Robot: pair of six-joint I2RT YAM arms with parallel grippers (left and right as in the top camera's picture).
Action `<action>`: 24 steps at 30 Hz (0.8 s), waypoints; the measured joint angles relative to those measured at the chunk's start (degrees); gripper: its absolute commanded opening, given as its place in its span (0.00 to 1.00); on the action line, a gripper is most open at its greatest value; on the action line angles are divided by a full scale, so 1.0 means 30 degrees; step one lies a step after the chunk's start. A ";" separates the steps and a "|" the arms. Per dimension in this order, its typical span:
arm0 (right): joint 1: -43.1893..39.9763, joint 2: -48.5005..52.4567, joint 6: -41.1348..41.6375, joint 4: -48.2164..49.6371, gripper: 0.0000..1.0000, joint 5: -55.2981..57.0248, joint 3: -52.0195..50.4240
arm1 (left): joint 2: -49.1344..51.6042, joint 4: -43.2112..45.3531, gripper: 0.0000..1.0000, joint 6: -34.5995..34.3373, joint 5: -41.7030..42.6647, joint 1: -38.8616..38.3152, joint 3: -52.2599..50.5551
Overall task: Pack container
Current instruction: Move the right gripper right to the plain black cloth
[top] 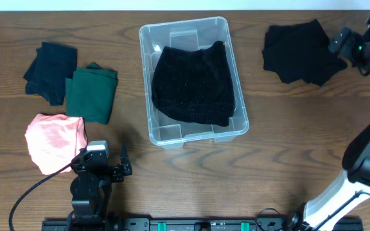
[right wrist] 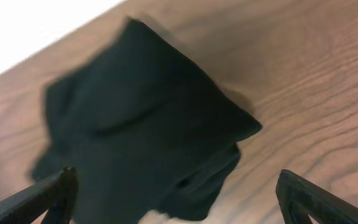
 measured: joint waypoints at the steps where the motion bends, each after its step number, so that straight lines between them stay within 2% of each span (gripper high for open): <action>1: -0.0233 0.0503 -0.0168 0.0299 0.99 -0.0204 -0.0022 | 0.0000 0.0000 0.98 -0.0007 -0.0007 0.0000 0.0007; 14: -0.1129 0.4182 -0.1690 0.3621 0.98 -0.3461 -0.0036 | 0.0000 0.0000 0.98 -0.0007 0.0000 0.0000 0.0000; 20: -0.1027 0.5508 -0.1902 0.2251 0.82 -0.5020 -0.0029 | 0.0000 0.0007 0.98 -0.0007 -0.0007 0.0000 0.0007; 24: -0.0925 0.5479 -0.1894 0.0226 0.81 -0.6798 0.0146 | 0.0000 0.0000 0.98 -0.0007 0.0000 0.0000 0.0007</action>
